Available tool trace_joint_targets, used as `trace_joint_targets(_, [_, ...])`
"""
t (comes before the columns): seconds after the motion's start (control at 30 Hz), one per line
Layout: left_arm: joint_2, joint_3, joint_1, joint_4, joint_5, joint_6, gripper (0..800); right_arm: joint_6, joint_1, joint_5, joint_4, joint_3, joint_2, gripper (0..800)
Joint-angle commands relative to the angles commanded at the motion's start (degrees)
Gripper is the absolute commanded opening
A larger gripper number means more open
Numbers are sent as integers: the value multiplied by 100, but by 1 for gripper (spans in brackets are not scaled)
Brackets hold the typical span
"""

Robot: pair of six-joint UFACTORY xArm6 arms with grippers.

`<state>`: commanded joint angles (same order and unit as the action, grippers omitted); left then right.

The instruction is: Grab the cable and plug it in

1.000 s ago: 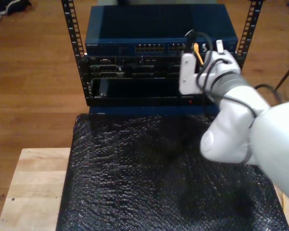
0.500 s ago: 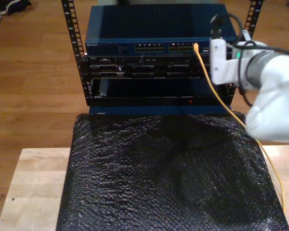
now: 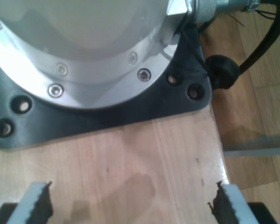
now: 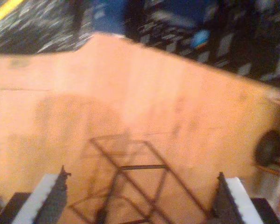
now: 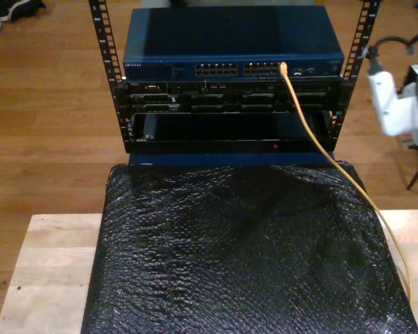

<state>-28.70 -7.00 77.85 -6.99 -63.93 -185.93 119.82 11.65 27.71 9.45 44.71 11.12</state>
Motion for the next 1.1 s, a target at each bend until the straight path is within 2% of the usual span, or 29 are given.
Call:
trace_joint_targets(0.47, [0,0,0,0,0,0,800,1415,2022,2567,-9,9,624,797])
trace_joint_targets(0.63, [-9,0,0,0,0,0,800,1934,2743,3138,-18,-62,958,797])
trace_joint_targets(1.1, [0,0,0,0,0,0,800,3226,4703,4413,-70,-897,2040,798])
